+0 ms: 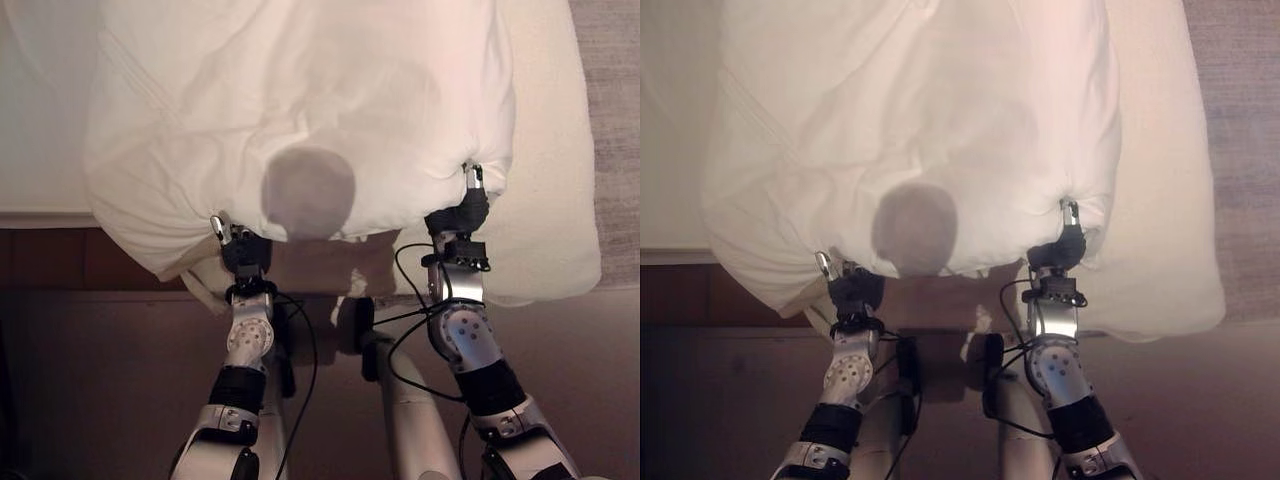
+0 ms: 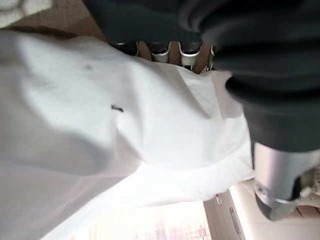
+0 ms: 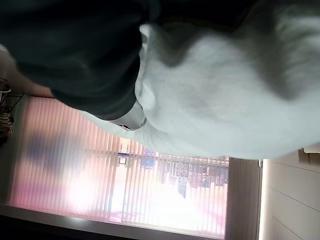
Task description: Make the bed
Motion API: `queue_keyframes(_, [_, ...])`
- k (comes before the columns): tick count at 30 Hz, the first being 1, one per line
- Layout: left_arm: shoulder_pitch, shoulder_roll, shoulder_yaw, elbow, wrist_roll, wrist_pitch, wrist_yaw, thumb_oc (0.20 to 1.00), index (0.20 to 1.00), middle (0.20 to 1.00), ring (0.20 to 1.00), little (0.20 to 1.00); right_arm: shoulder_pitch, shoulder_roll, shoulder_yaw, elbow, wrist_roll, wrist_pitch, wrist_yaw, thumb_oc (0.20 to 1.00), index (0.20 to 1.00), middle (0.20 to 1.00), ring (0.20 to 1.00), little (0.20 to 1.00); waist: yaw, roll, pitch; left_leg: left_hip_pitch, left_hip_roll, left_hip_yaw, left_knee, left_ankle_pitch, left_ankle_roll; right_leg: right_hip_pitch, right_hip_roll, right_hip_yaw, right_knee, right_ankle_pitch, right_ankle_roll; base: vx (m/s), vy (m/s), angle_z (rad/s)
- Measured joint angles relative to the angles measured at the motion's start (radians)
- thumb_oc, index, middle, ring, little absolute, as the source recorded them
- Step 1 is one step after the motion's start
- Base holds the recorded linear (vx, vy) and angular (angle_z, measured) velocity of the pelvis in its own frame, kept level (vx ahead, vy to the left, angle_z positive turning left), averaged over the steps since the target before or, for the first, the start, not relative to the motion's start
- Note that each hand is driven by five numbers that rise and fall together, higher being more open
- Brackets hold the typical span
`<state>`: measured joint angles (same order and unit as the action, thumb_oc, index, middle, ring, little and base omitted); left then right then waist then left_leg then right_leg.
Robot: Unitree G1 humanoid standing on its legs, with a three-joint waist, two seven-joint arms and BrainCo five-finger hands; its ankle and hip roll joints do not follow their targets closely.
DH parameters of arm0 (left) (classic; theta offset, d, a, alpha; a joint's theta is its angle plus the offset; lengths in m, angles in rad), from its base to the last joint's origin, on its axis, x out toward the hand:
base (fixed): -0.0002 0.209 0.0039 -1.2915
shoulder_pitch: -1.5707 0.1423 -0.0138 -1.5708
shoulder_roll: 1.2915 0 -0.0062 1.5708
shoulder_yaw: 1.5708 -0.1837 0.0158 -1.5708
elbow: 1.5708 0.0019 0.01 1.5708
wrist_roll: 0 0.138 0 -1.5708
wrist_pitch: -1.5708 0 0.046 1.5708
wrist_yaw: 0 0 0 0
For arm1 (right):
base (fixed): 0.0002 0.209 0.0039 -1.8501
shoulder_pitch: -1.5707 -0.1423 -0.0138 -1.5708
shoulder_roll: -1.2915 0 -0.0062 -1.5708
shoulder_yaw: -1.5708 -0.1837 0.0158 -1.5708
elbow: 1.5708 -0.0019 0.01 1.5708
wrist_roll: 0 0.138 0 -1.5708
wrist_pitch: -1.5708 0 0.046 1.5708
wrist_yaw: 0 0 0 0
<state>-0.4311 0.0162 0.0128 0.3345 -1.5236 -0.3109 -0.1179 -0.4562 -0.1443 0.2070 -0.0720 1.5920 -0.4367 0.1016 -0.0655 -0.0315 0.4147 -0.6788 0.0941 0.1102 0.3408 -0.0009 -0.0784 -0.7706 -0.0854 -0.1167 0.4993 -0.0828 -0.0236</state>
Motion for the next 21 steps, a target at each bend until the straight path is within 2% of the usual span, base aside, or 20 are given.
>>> queue_keyframes(1, [0.003,0.005,-0.003,0.000,0.007,-0.004,0.000,0.464,0.464,0.464,0.464,0.464,0.000,0.003,0.000,0.000,0.000,0.000,0.000,0.200,0.200,0.200,0.200,0.200,-0.001,0.000,0.000,0.000,0.000,0.000,0.000,0.000,0.000,0.000,0.000,0.000,0.000,0.000,0.000,0.00,0.000,0.00])
queue_keyframes(2, [0.003,0.006,-0.003,0.000,0.009,-0.007,0.004,0.228,0.228,0.228,0.228,0.228,0.000,0.004,0.000,0.000,0.000,0.000,0.000,0.200,0.200,0.200,0.200,0.200,0.000,0.000,0.000,0.000,0.000,0.000,0.000,0.000,0.000,0.000,0.000,0.000,0.000,0.000,0.000,0.00,0.000,0.00])
queue_keyframes(3, [0.003,0.007,-0.002,0.000,0.009,-0.016,0.017,0.200,0.200,0.200,0.200,0.200,0.000,0.005,0.000,0.000,0.000,0.000,0.000,0.200,0.200,0.200,0.200,0.200,0.000,0.000,0.000,0.000,0.000,0.000,0.000,0.000,0.000,0.000,0.000,0.000,0.000,0.000,0.000,0.00,0.000,0.00])
queue_keyframes(6, [-0.001,0.016,-0.002,0.000,0.018,-0.039,0.075,0.200,0.200,0.200,0.200,0.200,-0.001,0.006,0.000,0.000,0.000,-0.001,-0.002,0.200,0.200,0.200,0.200,0.200,0.000,0.000,0.000,0.000,0.000,0.000,0.000,0.000,0.000,0.000,-0.001,0.000,0.000,0.000,0.000,0.00,0.000,0.00])
queue_keyframes(16, [-0.033,0.076,0.015,0.000,0.059,-0.058,0.164,0.200,0.200,0.200,0.200,0.200,0.022,0.006,0.005,0.001,-0.002,-0.001,-0.029,0.200,0.200,0.200,0.200,0.200,0.002,0.000,0.000,0.034,-0.004,0.016,-0.026,0.002,0.001,0.017,-0.002,0.011,-0.009,0.001,0.001,0.01,-0.009,-0.02])
queue_keyframes(21, [-0.055,0.116,0.009,0.001,0.098,-0.068,0.245,0.200,0.200,0.200,0.200,0.200,0.043,-0.007,0.010,0.002,-0.011,0.002,-0.073,0.200,0.200,0.200,0.200,0.200,0.000,0.001,0.000,0.100,-0.015,0.026,-0.111,0.032,0.003,0.058,-0.004,0.016,-0.047,0.007,0.008,0.01,-0.009,-0.02])
